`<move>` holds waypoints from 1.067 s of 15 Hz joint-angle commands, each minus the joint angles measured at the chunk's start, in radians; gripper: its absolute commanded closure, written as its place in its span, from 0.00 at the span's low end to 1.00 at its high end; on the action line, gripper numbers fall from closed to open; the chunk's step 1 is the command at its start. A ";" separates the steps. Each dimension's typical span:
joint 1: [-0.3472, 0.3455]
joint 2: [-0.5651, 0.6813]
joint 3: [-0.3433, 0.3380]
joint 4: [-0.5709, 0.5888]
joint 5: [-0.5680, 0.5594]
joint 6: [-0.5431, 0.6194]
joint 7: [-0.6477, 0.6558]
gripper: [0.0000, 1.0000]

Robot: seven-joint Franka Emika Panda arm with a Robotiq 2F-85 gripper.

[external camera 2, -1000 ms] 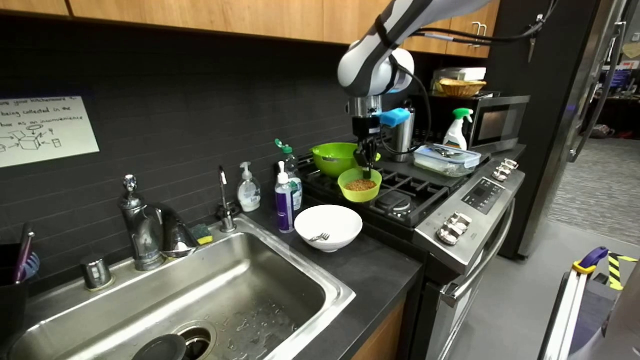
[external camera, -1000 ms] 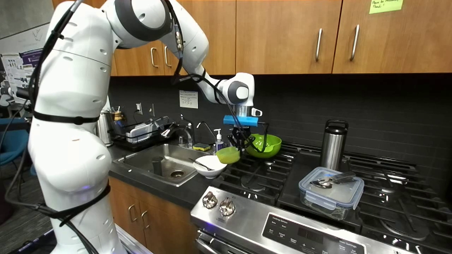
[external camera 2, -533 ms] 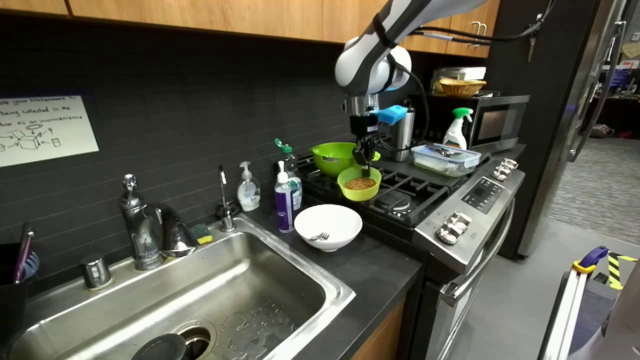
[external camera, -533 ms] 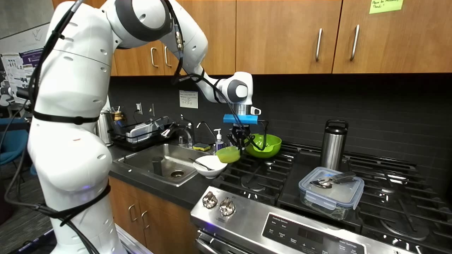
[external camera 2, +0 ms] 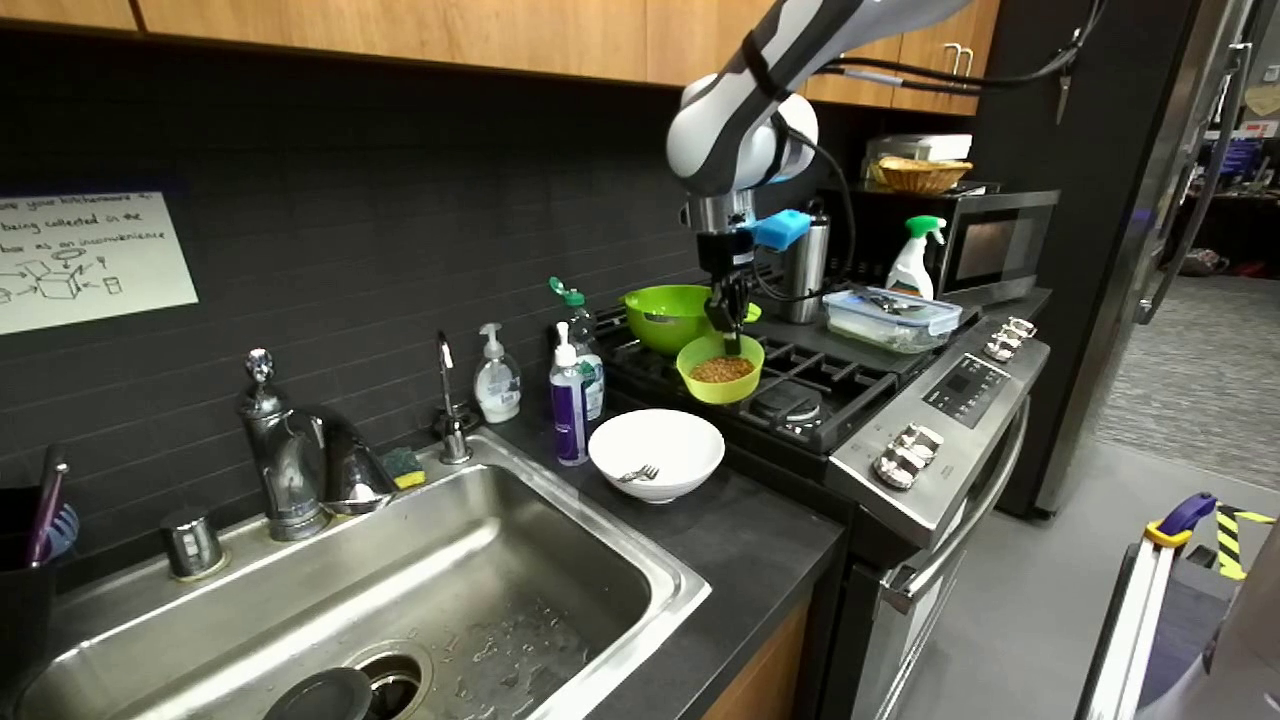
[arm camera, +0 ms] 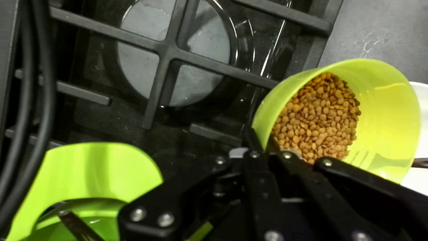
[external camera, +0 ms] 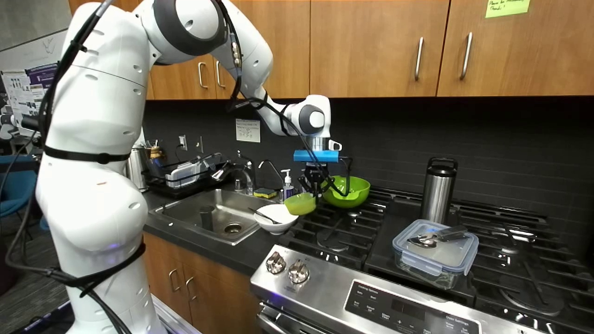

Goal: Pour some of the content of the yellow bowl into the white bowl

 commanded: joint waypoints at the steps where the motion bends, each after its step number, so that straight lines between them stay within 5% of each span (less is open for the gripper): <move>1: 0.008 0.007 0.002 0.027 -0.049 -0.027 0.035 0.99; 16: 0.057 0.008 0.014 0.043 -0.153 -0.053 0.095 0.99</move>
